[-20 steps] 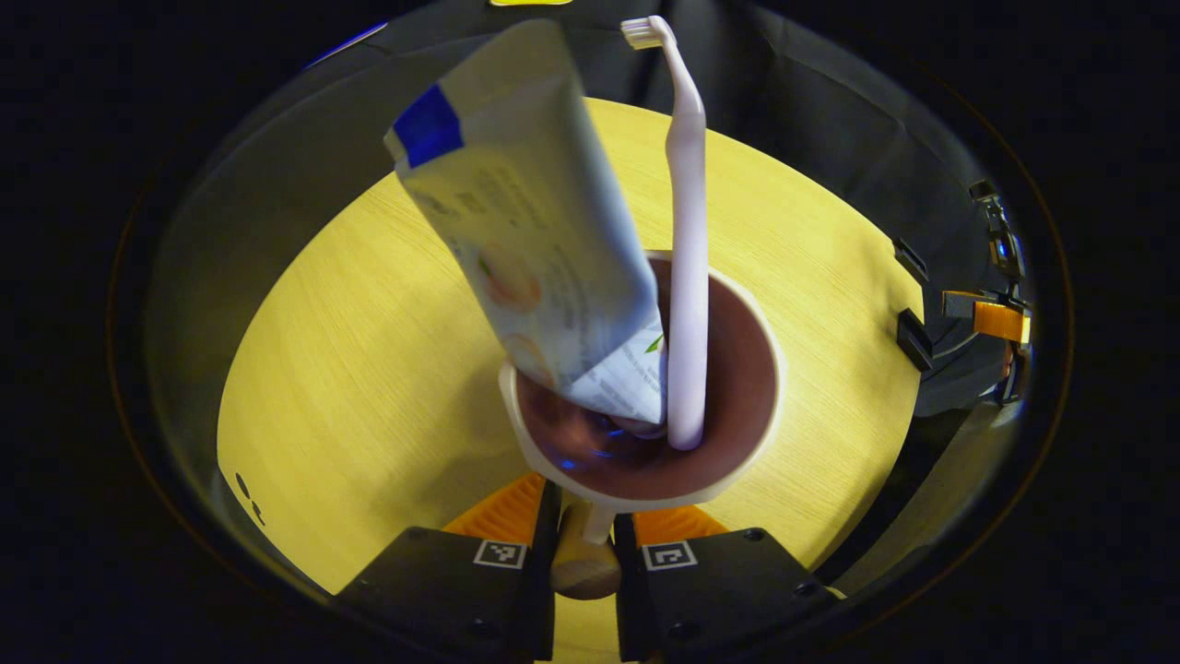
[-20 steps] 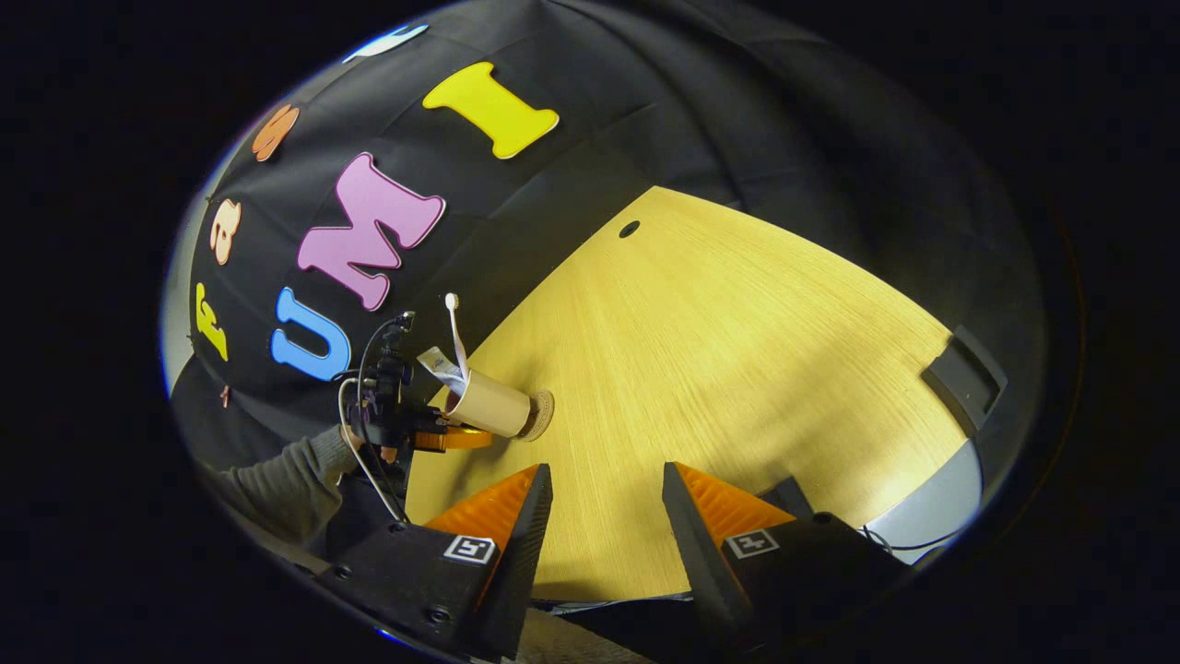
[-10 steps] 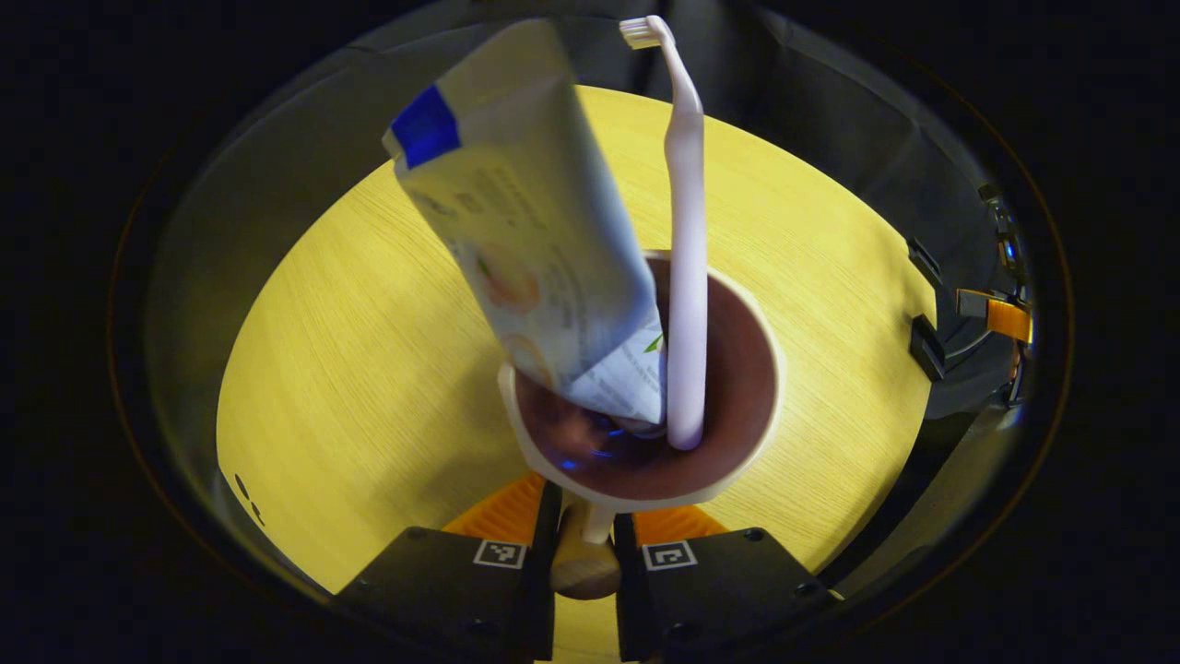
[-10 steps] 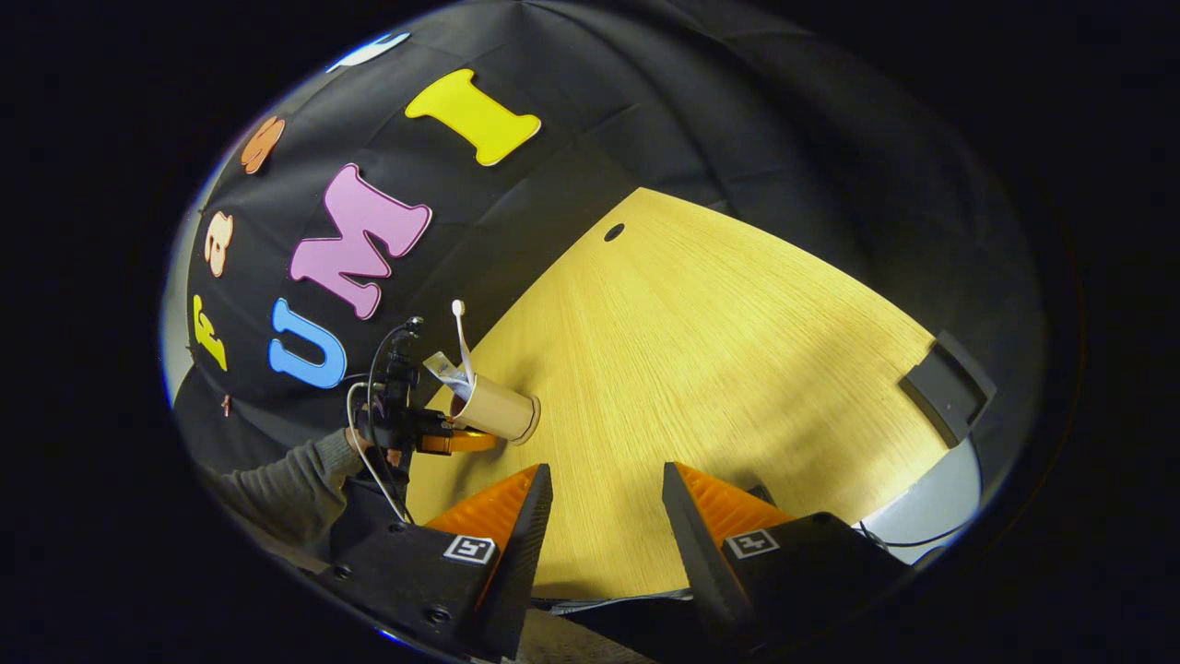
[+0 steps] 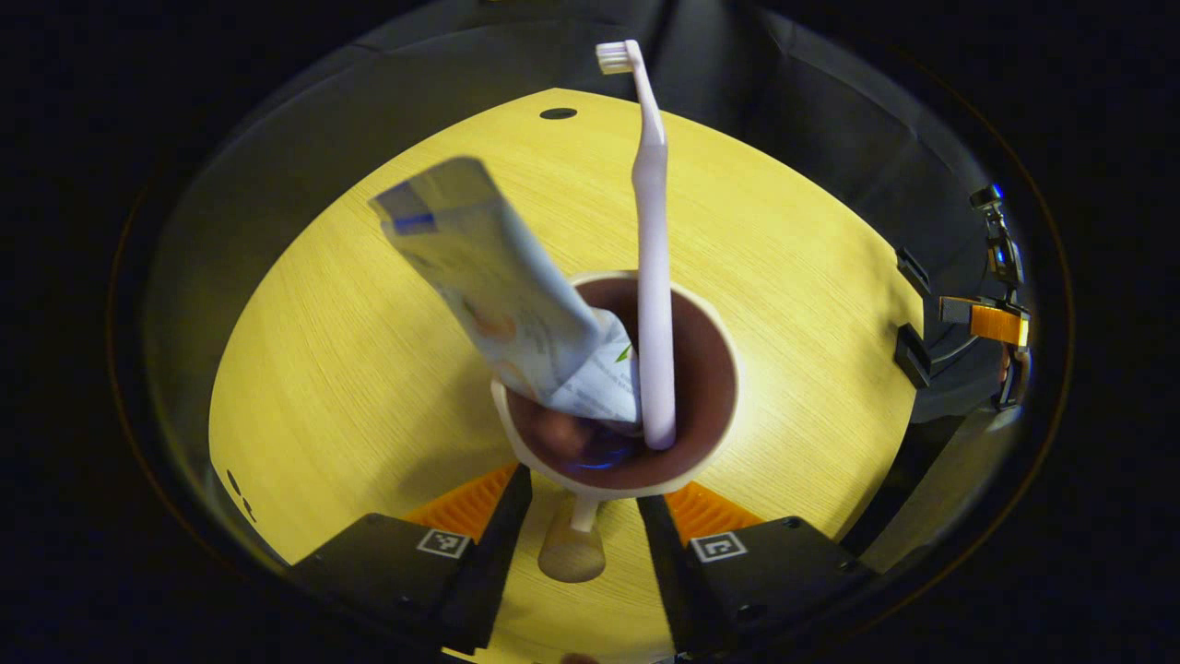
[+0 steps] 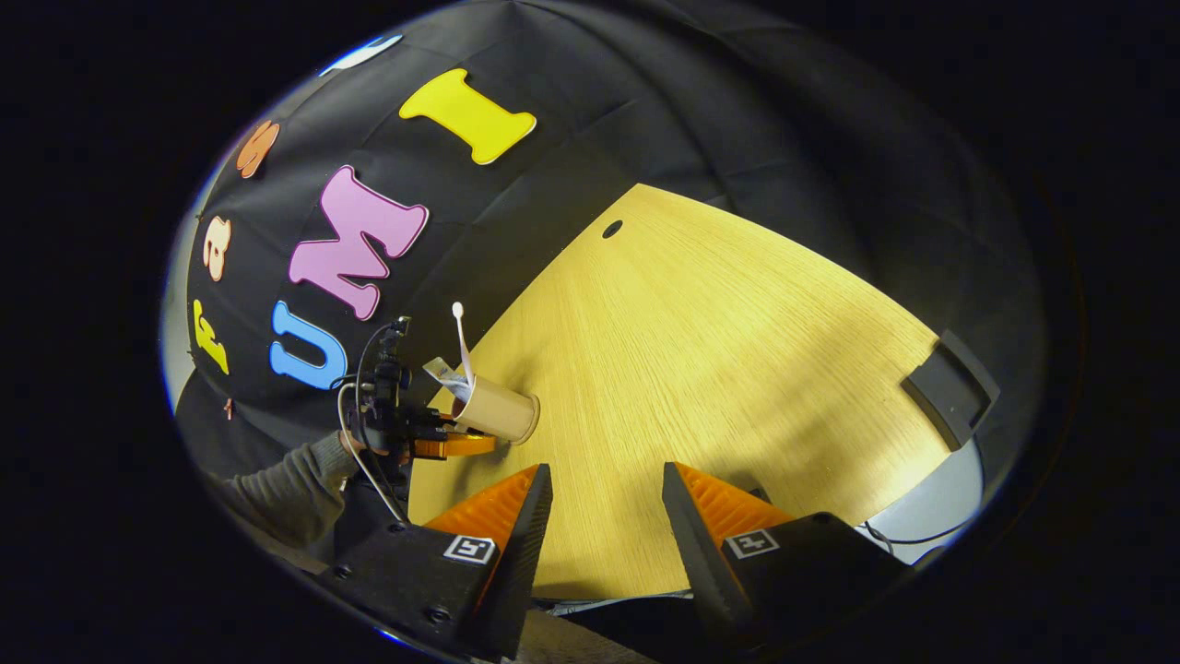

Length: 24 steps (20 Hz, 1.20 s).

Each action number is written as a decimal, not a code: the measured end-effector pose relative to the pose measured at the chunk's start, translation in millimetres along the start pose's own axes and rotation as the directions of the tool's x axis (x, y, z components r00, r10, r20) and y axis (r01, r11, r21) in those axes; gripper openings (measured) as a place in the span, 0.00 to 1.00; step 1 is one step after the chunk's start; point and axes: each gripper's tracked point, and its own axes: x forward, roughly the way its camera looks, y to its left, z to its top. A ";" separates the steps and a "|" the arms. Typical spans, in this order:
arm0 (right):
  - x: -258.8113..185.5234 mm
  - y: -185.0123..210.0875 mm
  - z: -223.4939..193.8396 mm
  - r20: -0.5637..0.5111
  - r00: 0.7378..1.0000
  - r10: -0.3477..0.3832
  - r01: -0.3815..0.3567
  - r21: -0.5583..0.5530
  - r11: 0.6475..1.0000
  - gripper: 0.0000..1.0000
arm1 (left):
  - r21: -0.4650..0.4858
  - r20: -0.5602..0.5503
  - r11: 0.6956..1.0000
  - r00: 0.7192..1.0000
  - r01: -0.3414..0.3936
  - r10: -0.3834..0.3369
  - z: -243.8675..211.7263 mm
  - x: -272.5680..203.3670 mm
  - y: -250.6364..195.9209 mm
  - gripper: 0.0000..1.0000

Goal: Put the toothbrush and toothpaste on the desktop into the cup, then pick up the cup and place it on the coaster on the desktop.

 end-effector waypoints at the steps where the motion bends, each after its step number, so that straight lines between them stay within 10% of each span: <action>1: 0.5 0.5 0.9 -0.002 1.000 0.002 -0.002 -0.003 1.000 0.75 | -0.001 0.007 1.000 1.000 0.001 -0.001 -0.3 -3.8 -2.4 0.79; 11: 19.5 32.9 -3.7 -0.046 0.998 0.052 -0.054 -0.055 0.997 0.75 | -0.081 0.249 0.996 0.966 -0.045 0.064 -9.8 -89.7 -12.7 0.94; 24: 60.3 119.1 -32.4 -0.173 0.976 0.135 -0.165 -0.175 0.971 0.76 | -0.441 0.516 0.897 0.807 -0.038 0.288 -64.8 -203.0 -11.3 0.94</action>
